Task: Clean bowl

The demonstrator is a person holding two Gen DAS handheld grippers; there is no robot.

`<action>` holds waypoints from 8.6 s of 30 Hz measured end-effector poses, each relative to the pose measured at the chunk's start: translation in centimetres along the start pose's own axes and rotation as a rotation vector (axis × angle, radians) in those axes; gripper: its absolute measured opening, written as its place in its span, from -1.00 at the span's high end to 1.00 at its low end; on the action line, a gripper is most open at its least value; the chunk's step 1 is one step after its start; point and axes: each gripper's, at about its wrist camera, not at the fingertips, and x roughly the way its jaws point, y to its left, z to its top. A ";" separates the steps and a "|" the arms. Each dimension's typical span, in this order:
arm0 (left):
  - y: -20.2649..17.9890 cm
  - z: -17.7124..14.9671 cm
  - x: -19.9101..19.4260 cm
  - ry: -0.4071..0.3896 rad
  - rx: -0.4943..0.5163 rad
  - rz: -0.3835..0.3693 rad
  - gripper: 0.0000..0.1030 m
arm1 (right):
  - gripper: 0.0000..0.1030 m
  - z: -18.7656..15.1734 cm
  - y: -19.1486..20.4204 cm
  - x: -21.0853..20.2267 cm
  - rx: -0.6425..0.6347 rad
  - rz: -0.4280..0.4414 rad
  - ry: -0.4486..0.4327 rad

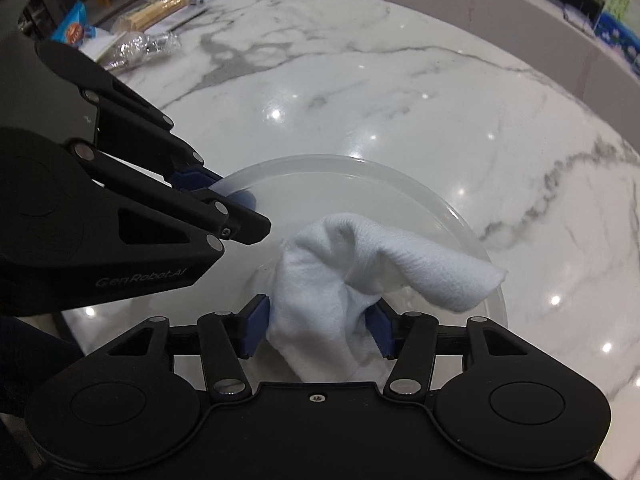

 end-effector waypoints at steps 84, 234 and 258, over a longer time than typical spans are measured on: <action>-0.9 -0.5 -0.6 -0.051 -0.036 0.131 0.82 | 0.78 -1.8 -4.1 -5.4 0.191 -0.117 -0.069; -2.1 -4.7 -1.8 0.069 0.055 0.011 0.85 | 0.77 -2.2 3.7 -0.3 -0.163 0.161 0.158; -2.3 -4.9 -1.8 0.068 0.082 0.041 0.80 | 0.77 -2.6 4.3 -0.9 -0.163 -0.003 0.133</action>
